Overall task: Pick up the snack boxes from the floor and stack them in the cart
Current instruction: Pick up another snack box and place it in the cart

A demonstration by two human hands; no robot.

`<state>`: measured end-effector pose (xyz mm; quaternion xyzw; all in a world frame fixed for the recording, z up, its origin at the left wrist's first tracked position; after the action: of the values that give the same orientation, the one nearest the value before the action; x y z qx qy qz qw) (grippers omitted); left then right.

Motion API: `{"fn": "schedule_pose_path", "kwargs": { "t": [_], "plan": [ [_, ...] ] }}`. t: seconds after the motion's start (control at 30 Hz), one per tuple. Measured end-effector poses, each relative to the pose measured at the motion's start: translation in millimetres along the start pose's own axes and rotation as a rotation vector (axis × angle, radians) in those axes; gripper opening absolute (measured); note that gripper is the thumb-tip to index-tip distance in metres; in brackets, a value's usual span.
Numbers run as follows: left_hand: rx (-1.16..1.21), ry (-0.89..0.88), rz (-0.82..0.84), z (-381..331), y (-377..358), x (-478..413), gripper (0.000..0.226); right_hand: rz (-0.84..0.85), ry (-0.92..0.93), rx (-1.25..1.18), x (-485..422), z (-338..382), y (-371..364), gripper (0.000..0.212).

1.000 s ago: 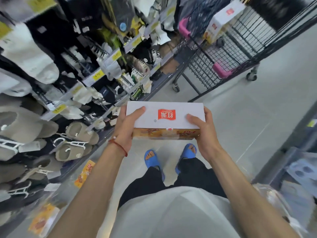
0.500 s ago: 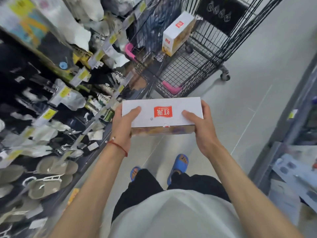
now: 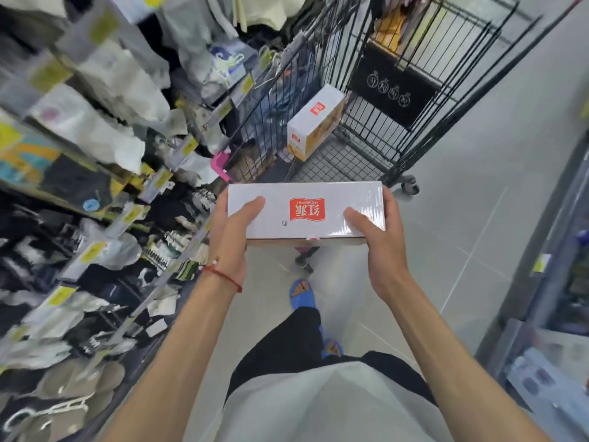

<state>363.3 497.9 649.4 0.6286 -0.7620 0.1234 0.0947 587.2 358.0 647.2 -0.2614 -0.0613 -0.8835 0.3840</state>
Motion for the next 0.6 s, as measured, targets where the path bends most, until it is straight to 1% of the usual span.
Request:
{"fn": "schedule_pose_path", "kwargs": {
  "t": [0.13, 0.27, 0.43, 0.6],
  "plan": [
    [-0.016, -0.006, 0.027, -26, -25, -48, 0.049, 0.019, 0.013, 0.039, -40, 29, -15, 0.064],
    [-0.03, -0.018, 0.021, -37, -43, -86, 0.052, 0.056, -0.001, 0.071, -82, 49, -23, 0.069],
    [-0.024, 0.017, -0.066, -30, -70, -119, 0.057, 0.073, -0.048, 0.055, -136, 66, -11, 0.064],
    [0.008, 0.053, -0.17, -14, -114, -143, 0.054, 0.145, -0.123, 0.102, -203, 86, 9, 0.07]
  ]
}}
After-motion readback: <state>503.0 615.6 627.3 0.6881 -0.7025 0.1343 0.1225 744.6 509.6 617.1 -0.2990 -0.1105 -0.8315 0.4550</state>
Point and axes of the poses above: each hand's wrist, its own x-axis away from the middle knuckle, its own y-axis out of the back of the hand, z = x × y, the point moved 9 cm from there along -x, towards the middle knuckle, and after that the axes turned 10 degrees about -y, right-handed, at the moved point
